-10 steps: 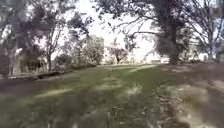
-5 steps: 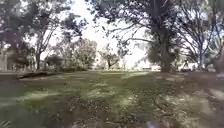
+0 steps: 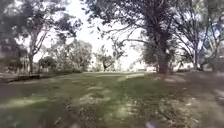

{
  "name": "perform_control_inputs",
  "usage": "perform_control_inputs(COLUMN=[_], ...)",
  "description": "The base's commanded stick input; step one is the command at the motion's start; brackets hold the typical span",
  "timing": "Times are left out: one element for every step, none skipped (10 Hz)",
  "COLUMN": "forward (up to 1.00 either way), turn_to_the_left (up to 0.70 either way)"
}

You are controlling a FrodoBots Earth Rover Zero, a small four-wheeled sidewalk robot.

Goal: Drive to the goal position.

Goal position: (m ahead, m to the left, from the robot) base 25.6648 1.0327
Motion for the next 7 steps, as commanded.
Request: perform_control_inputs(forward=[0.7, 0.7, 0.7, 0.7, 0.7, 0.7, 0.7], turn_to_the_left=[0.0, 0.0, 0.0, 0.0, 0.0, 0.0, 0.0])
